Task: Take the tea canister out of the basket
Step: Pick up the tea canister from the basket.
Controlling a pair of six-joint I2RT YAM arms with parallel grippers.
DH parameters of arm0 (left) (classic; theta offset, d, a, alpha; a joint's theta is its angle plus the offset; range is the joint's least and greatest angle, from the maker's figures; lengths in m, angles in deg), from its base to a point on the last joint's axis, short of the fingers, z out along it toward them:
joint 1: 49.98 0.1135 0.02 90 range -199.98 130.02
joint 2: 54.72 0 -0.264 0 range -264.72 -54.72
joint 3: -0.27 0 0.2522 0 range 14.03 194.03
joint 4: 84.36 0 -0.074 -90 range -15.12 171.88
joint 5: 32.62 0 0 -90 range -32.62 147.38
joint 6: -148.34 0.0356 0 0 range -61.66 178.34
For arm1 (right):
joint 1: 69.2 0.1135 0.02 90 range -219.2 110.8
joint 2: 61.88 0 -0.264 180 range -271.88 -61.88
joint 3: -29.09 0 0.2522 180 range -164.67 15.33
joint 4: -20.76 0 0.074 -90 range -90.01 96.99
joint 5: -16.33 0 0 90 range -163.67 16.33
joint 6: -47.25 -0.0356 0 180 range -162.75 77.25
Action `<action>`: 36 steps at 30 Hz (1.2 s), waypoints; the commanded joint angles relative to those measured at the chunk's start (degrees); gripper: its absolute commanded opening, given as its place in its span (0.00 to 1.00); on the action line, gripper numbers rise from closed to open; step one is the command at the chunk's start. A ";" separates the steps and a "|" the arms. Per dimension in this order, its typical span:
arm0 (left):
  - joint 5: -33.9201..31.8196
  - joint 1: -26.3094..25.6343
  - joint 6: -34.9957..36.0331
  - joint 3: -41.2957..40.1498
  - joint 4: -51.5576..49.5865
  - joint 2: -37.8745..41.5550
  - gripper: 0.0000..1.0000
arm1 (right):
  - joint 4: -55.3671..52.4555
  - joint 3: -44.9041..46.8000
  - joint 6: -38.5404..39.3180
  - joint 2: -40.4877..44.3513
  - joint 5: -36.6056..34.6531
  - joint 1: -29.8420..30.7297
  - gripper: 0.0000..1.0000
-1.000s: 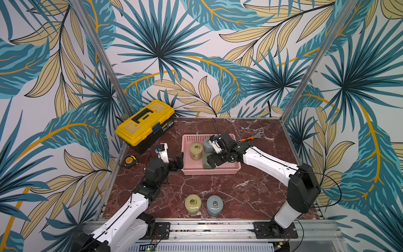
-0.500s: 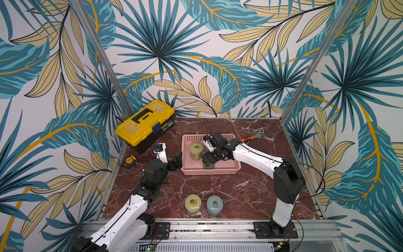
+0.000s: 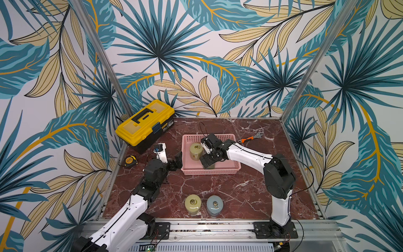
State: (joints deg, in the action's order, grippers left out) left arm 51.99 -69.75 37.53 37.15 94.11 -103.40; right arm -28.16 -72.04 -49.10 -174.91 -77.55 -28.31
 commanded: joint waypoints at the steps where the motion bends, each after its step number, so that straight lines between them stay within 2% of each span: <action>1: -0.68 0.19 0.79 -2.02 1.04 0.42 1.00 | -1.41 -1.40 0.39 -1.21 -1.08 0.37 0.99; 12: -0.82 0.23 0.88 -1.89 0.95 0.12 1.00 | -2.63 -1.75 0.45 -2.36 0.10 0.36 0.92; 20: -1.07 0.24 0.90 -1.84 0.96 -0.32 1.00 | -3.46 -2.51 0.74 -2.04 1.68 0.35 0.65; 25: -1.22 0.24 0.89 -1.93 0.95 0.10 1.00 | -4.47 -3.71 0.63 -0.97 1.29 0.38 0.56; 36: -0.03 0.19 0.78 -2.80 2.48 0.66 1.00 | -6.83 -6.18 -0.28 3.23 -1.54 0.39 0.53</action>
State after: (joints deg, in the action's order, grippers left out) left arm 51.62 -69.75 37.55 36.25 94.64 -103.56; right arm -34.26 -76.00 -48.73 -175.96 -77.75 -28.21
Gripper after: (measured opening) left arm 0.999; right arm 0.862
